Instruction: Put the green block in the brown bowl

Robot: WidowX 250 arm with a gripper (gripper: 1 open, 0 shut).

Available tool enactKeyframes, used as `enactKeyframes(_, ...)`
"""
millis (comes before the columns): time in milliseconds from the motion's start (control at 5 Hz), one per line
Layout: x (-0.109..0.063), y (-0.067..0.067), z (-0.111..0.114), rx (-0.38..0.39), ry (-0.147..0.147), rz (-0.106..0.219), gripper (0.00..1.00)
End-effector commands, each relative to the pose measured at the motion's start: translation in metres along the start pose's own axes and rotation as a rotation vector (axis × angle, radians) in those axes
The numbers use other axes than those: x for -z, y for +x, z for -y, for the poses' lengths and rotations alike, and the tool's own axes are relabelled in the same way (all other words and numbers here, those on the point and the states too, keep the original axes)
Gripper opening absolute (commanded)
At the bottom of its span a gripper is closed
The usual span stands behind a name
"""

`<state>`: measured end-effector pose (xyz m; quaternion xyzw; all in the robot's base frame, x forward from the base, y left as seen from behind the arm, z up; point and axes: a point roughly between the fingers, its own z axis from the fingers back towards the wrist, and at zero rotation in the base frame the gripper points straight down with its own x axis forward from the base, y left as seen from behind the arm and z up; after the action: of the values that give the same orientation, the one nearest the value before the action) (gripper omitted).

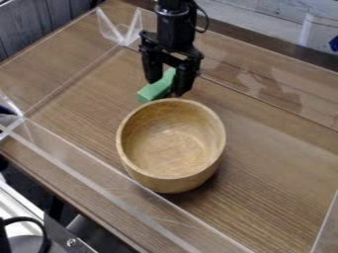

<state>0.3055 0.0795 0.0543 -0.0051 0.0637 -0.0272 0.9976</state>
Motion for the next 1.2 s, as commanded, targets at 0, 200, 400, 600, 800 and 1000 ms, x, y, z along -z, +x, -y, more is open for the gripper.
enactKeyframes(0,-0.013,0.016,-0.014,-0.009,0.029,0.063,1.0)
enactKeyframes(200,-0.009,0.022,-0.019,-0.016,0.04,0.062,1.0)
enactKeyframes(400,-0.009,0.025,-0.021,-0.021,0.047,0.074,1.0)
enactKeyframes(600,-0.01,0.027,-0.023,-0.028,0.052,0.086,1.0)
enactKeyframes(800,-0.011,0.026,-0.024,-0.034,0.056,0.092,1.0)
enactKeyframes(1000,-0.014,0.025,-0.023,-0.038,0.06,0.1,1.0)
